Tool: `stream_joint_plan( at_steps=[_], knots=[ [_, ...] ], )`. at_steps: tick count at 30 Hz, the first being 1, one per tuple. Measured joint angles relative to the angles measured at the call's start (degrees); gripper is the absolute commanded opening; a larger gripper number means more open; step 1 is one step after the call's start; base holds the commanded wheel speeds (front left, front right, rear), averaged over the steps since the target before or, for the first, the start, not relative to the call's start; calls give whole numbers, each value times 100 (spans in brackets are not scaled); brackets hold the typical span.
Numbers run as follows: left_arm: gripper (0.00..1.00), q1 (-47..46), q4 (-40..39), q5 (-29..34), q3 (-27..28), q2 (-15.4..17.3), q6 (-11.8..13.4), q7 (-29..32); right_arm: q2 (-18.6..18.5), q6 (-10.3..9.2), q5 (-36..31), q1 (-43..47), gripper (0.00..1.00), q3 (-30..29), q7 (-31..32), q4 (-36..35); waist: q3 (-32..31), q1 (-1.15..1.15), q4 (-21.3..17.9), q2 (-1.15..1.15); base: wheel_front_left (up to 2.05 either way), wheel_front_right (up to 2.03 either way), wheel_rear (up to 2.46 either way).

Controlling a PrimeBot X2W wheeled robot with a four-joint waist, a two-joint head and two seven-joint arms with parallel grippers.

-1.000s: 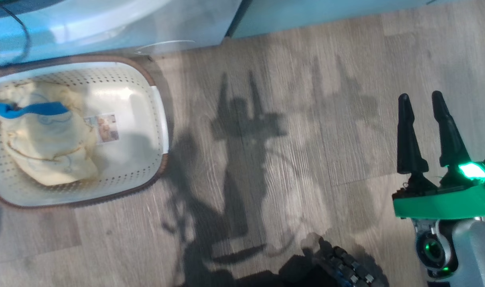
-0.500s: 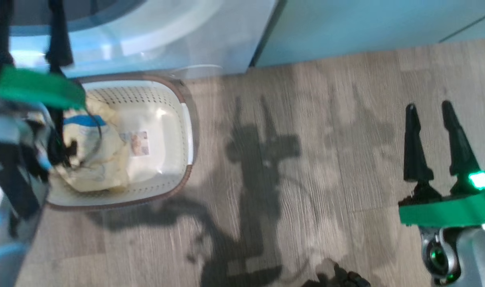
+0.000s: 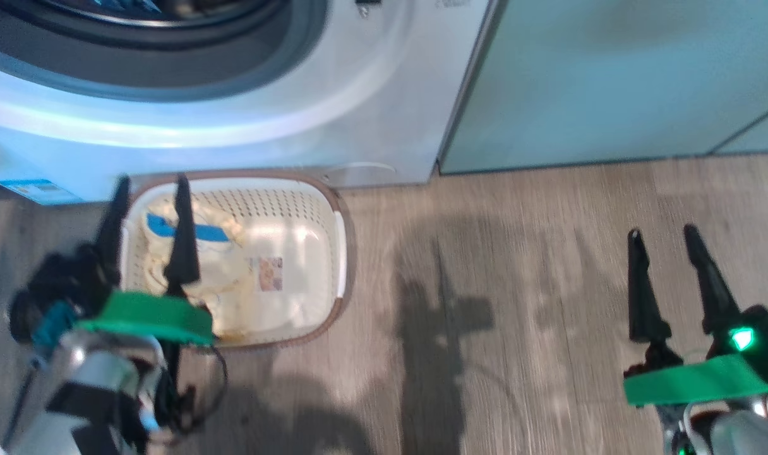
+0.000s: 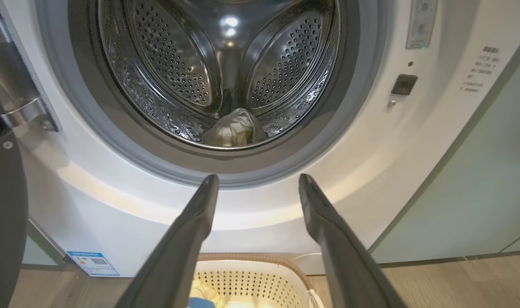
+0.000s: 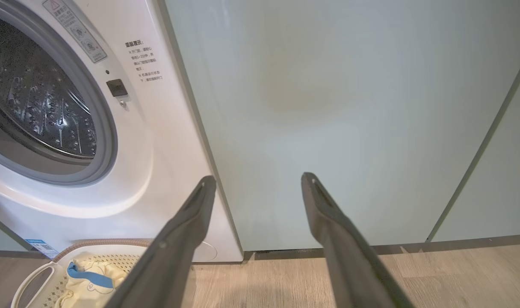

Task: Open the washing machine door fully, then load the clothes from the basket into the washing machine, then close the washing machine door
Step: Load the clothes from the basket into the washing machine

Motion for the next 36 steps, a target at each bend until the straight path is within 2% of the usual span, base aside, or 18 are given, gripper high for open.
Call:
stream_joint_plan(
  at_steps=[11,23,36],
  knots=[
    [100,1037,-68,41,-85,-385,-93,-67,0,0,-87,449,100,52,0,148,-865,0,253,0,0,0,0],
    [100,1740,-4,348,-70,-867,-380,-73,1,0,-125,1020,100,140,0,334,-1669,0,461,0,0,0,0],
    [100,1988,16,564,87,-1093,-598,-73,1,0,-125,1207,100,171,0,381,-2031,1,529,0,0,0,0]
  ],
)
